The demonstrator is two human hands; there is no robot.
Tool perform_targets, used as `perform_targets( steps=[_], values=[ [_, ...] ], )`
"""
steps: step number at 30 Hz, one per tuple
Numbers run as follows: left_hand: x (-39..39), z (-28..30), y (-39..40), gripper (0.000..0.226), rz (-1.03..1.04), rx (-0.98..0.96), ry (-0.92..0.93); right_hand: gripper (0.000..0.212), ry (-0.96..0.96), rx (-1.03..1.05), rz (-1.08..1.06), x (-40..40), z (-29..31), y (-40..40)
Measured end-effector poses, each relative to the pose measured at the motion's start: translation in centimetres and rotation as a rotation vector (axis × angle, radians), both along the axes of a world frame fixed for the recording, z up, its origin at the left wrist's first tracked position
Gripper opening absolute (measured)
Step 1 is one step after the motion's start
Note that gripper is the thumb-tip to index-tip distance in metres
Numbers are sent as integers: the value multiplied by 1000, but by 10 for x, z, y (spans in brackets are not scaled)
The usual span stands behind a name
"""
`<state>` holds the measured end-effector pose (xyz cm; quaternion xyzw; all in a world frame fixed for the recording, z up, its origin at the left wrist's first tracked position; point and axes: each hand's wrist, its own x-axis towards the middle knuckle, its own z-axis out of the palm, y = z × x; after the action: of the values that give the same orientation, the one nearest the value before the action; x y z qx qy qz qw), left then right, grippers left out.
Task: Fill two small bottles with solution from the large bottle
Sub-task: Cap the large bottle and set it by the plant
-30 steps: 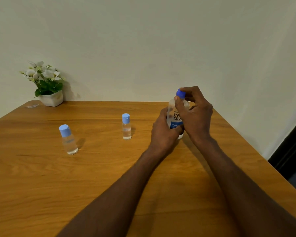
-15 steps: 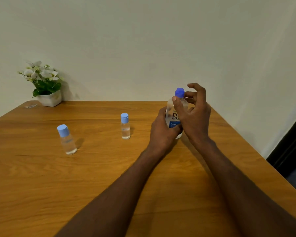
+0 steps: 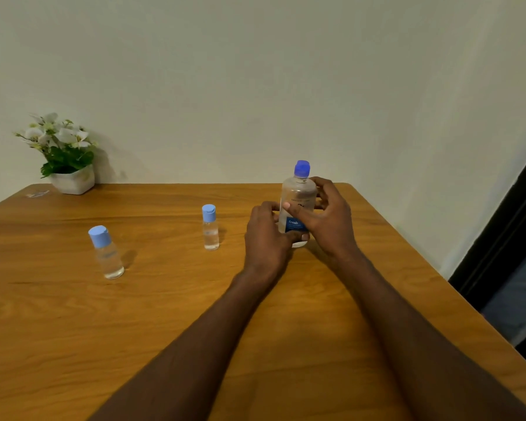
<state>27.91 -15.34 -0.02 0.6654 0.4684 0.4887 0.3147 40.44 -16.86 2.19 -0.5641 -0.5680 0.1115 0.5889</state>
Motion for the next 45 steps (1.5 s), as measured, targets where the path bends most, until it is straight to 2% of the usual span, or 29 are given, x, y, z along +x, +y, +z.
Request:
perform_targets(
  steps=[4,6,9,11,15,19,25,29,33,37,39,45],
  values=[
    [-8,4,-11,61,61,30,-29,67,14,55,-37,-5,5,-2],
    [-16,12,-22,48,94,75,-60,65,41,101,-48,-8,13,-4],
    [-39,31,-41,21,143,228,-171,65,64,177,-65,-16,29,-7],
    [-63,44,-50,8,181,372,-181,64,71,217,-57,-25,41,-7],
    [-120,70,-53,7,215,573,-114,62,44,272,8,-51,71,-5],
    [-182,91,-38,7,255,683,-68,58,52,281,97,-86,95,5],
    [-269,71,22,20,323,524,-87,57,57,235,189,-157,113,35],
    [-311,44,66,15,364,404,-39,58,22,174,239,-207,108,66],
    [-333,21,98,20,398,318,170,61,0,77,248,-247,87,105],
    [-335,-3,114,36,394,214,498,64,-28,-19,241,-273,62,145],
    [-333,-9,120,37,385,216,630,66,-42,-52,234,-284,53,162],
    [-338,-18,137,32,389,150,687,74,-85,-116,203,-307,34,209]
  ],
)
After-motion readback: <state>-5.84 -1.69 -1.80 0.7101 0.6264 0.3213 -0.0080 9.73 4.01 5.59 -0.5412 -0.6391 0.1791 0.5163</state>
